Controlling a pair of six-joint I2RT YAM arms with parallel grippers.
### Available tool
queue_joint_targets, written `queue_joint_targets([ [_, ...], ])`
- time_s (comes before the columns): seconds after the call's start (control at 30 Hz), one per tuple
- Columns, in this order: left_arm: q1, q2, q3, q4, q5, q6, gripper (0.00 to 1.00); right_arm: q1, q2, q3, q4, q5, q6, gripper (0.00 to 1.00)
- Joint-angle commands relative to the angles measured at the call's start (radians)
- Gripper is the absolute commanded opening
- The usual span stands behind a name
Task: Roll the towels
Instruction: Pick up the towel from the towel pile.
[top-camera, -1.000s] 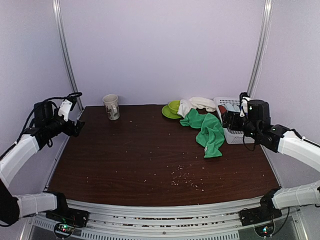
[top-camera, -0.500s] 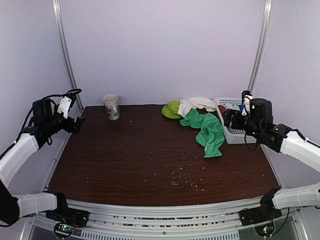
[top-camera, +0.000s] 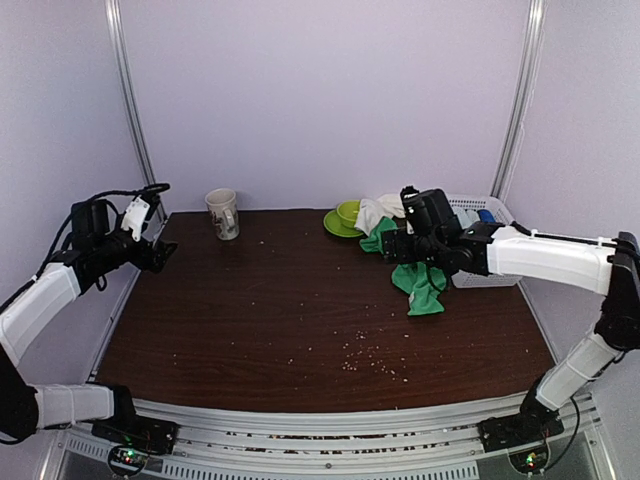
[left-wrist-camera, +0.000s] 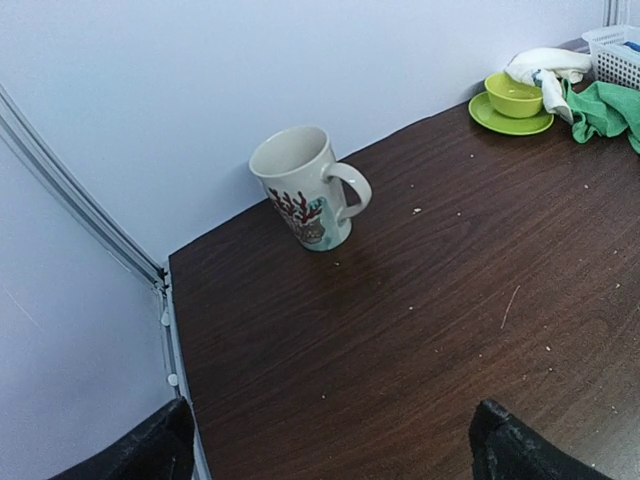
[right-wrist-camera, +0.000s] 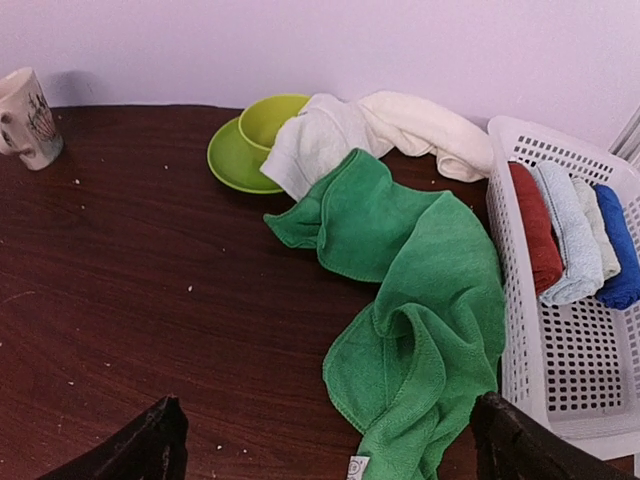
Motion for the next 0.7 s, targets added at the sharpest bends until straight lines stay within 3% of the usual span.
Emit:
queue_joint_targets([
  [0.0,0.004,-0.008,-0.006,0.028,0.017,0.025,0.98,0.025,0.14,0.063,-0.024,0.116,0.049,0.98],
  [0.37,0.005,-0.045,-0.046,0.04,-0.043,0.042,0.98,0.019,0.546,0.352,-0.151,0.341,0.165,0.92],
  [0.67,0.004,-0.053,-0.067,0.05,-0.046,0.049,0.98,-0.04,0.607,0.372,-0.153,0.392,0.177,0.91],
])
